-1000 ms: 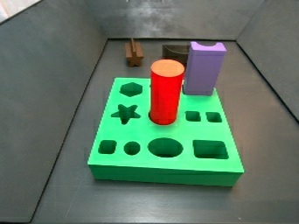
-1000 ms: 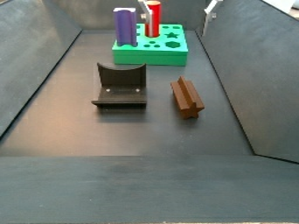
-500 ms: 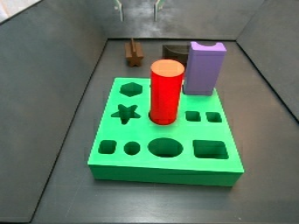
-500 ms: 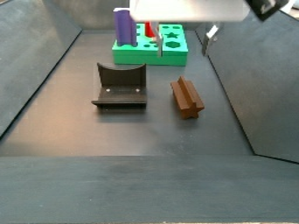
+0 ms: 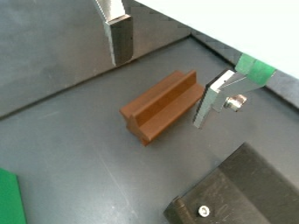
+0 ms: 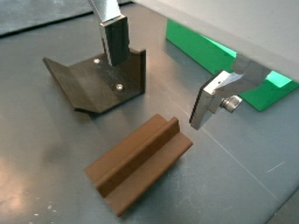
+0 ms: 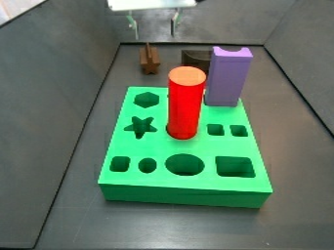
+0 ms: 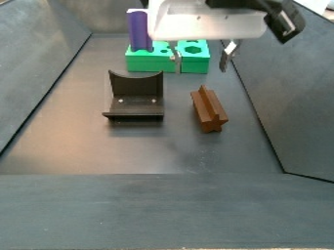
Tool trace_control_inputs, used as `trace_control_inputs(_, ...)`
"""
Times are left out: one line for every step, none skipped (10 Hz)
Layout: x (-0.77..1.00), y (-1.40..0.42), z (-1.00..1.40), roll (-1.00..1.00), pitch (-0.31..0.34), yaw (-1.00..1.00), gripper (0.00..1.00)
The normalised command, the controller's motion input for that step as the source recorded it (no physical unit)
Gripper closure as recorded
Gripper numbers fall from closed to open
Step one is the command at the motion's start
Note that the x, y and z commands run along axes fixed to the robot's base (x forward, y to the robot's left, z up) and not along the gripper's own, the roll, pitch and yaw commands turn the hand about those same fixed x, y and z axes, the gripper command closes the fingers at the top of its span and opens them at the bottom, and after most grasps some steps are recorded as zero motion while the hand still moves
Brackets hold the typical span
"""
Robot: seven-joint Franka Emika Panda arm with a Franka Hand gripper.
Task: Pick up the star object. Move up. Place the star object on the fixture. Regrasp the star object. Move to above the board. Insert the star object.
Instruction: Pick up the star object.
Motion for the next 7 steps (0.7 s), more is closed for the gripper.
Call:
trace_control_inputs(0.00, -0.05, -0.43, -0.10, -0.196, 0.00, 0.00)
trace_control_inputs(0.05, 0.00, -0.39, -0.09, -0.156, 0.00, 0.00)
trace_control_inputs(0.04, 0.00, -0.31, -0.12, -0.146, 0.00, 0.00)
trace_control_inputs(0.07, 0.00, -0.29, -0.15, -0.134, 0.00, 0.00)
trace_control_inputs(0.05, 0.00, -0.12, -0.23, -0.151, -0.05, 0.00)
trace_control_inputs(0.03, 0.00, -0.19, -0.24, -0.183, -0.05, 0.00)
trace_control_inputs(0.00, 0.00, -0.35, -0.25, -0.236, -0.11, 0.00)
